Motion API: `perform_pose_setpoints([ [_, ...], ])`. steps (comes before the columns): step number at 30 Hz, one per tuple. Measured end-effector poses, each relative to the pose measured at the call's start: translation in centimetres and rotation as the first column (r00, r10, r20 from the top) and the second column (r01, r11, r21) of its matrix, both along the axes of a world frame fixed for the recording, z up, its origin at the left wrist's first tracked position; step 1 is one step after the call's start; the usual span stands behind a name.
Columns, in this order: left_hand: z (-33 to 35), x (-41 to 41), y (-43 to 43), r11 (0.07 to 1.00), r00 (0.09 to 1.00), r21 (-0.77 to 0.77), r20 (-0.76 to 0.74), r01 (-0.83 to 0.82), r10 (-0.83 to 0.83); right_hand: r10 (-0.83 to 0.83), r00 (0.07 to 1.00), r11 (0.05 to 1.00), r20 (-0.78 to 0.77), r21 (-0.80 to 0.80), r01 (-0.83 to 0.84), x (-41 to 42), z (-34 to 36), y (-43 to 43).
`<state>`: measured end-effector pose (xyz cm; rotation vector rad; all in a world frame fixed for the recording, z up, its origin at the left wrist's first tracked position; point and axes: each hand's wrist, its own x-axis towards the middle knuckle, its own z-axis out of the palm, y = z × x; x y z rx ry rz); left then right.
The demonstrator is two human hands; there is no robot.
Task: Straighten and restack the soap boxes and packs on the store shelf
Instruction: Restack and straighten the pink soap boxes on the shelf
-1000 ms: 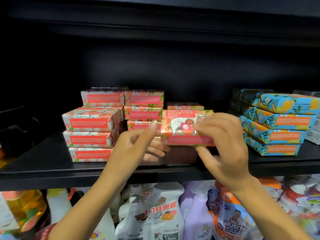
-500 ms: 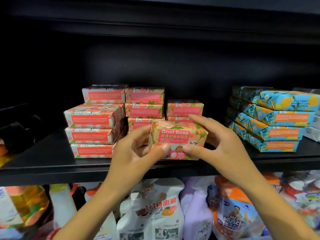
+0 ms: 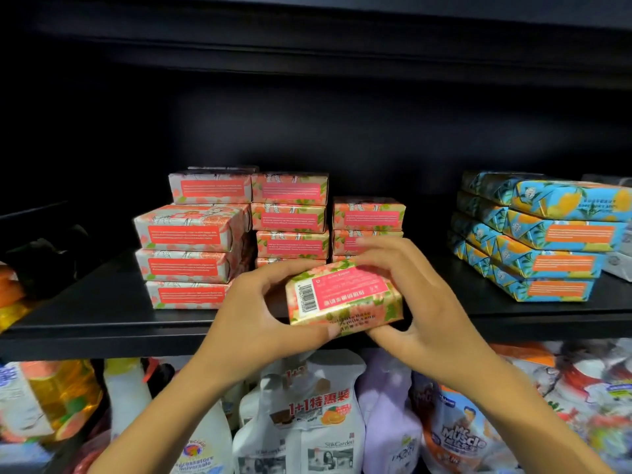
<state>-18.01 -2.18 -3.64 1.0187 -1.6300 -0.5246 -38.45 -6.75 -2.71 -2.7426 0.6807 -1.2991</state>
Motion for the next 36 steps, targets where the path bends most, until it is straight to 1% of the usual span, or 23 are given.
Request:
perform_pose_setpoints([
  [2,-0.2,0.2,0.3,0.998,0.998,-0.041,0.019,-0.053,0.054,0.034,0.999,0.982,-0.009,0.187,-0.032,-0.5,0.1,-0.1],
  [4,-0.2,0.2,0.5,0.99,0.994,-0.11,0.054,-0.09,0.097,0.057,0.996,0.916,0.074,0.393,-0.082,-0.6,0.3,0.1],
  [5,-0.1,0.2,0.5,0.985,0.992,-0.148,0.075,-0.091,0.103,0.057,0.99,0.877,0.131,0.467,-0.112,-0.5,0.3,0.2],
  [7,0.0,0.0,0.5,0.973,0.984,-0.221,0.144,-0.073,0.107,0.046,0.976,0.813,0.213,0.56,-0.161,-0.1,0.4,0.1],
  [8,0.0,-0.1,0.4,0.964,0.976,-0.259,0.184,-0.062,0.113,0.043,0.971,0.795,0.235,0.58,-0.176,0.1,0.4,0.0],
  [11,-0.2,-0.4,0.1,0.928,0.956,-0.37,0.251,-0.053,0.154,0.062,0.948,0.785,0.312,0.571,-0.239,0.4,0.7,-0.2],
  [14,-0.4,-0.5,-0.2,0.905,0.942,-0.42,0.276,-0.061,0.191,0.104,0.908,0.782,0.406,0.53,-0.326,0.5,0.8,-0.3],
  [16,-0.5,-0.5,-0.1,0.898,0.933,-0.437,0.294,-0.061,0.207,0.151,0.875,0.795,0.461,0.47,-0.385,0.5,0.6,-0.3],
  [18,-0.6,-0.3,0.1,0.932,0.961,-0.355,0.229,-0.067,0.157,0.179,0.859,0.827,0.48,0.4,-0.396,0.5,0.3,-0.2],
  [20,-0.6,-0.1,0.2,0.976,0.986,-0.2,0.125,-0.086,0.112,0.178,0.861,0.869,0.476,0.335,-0.365,0.7,-0.1,-0.2],
  [22,-0.5,0.0,0.1,0.995,0.994,-0.047,0.06,-0.093,0.096,0.191,0.86,0.889,0.473,0.289,-0.356,0.9,-0.4,-0.2],
  [24,-0.3,0.2,-0.2,0.997,0.998,0.054,0.024,-0.056,0.055,0.214,0.865,0.899,0.453,0.255,-0.356,1.1,-0.6,-0.3],
  [25,-0.2,0.4,-0.3,0.997,0.999,0.073,0.015,-0.033,0.032,0.221,0.873,0.904,0.435,0.244,-0.351,1.1,-0.6,-0.3],
  [27,0.0,0.6,-0.3,0.997,1.0,0.074,0.004,-0.013,0.013,0.22,0.901,0.921,0.374,0.225,-0.318,1.1,-0.8,-0.3],
  [29,-0.1,1.0,-0.1,0.998,0.999,0.052,-0.01,-0.032,0.033,0.191,0.942,0.953,0.274,0.179,-0.246,1.0,-0.9,-0.3],
  [31,-0.4,1.4,0.0,0.995,0.995,0.014,-0.014,-0.1,0.1,0.103,0.98,0.987,0.17,0.106,-0.122,0.8,-0.9,-0.5],
  [33,-0.7,1.9,0.2,0.979,0.979,-0.012,0.017,-0.202,0.203,0.003,0.994,0.996,0.107,0.086,-0.012,0.3,-1.0,-1.1],
  [36,-1.2,2.1,0.4,0.943,0.934,-0.052,0.128,-0.33,0.334,-0.091,0.994,0.979,0.063,0.189,0.078,-0.4,-1.5,-2.0],
])
